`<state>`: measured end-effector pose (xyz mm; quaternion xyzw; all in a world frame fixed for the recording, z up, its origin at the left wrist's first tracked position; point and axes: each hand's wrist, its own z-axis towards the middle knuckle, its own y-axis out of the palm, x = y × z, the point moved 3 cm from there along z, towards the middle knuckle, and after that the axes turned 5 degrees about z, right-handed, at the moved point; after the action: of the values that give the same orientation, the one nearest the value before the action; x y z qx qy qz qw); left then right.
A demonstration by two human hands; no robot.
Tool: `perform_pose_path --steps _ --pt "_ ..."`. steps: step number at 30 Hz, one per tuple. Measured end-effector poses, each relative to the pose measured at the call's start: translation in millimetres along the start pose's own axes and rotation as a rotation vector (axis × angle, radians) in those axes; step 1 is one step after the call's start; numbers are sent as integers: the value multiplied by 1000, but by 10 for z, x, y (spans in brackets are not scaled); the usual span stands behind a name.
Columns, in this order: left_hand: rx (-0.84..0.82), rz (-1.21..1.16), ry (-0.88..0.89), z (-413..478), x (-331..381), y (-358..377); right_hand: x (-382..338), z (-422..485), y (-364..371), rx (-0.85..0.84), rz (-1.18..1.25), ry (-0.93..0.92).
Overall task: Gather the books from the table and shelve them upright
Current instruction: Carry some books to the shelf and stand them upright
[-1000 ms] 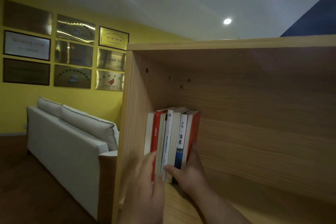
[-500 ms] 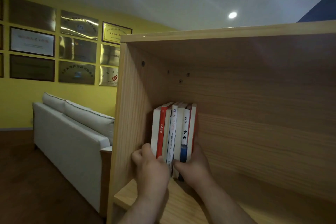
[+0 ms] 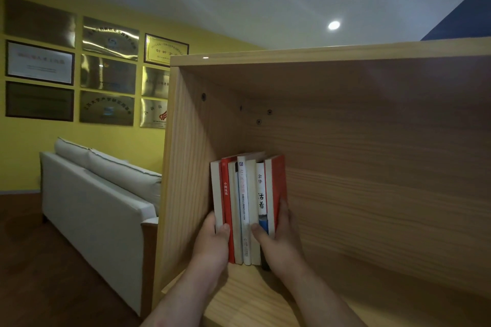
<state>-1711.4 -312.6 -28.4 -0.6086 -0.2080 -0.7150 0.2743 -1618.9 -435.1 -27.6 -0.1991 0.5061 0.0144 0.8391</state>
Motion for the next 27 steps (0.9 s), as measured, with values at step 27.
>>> perform_pose_path --steps 27 --pt "-208 204 151 263 -161 19 27 -11 -73 -33 7 25"
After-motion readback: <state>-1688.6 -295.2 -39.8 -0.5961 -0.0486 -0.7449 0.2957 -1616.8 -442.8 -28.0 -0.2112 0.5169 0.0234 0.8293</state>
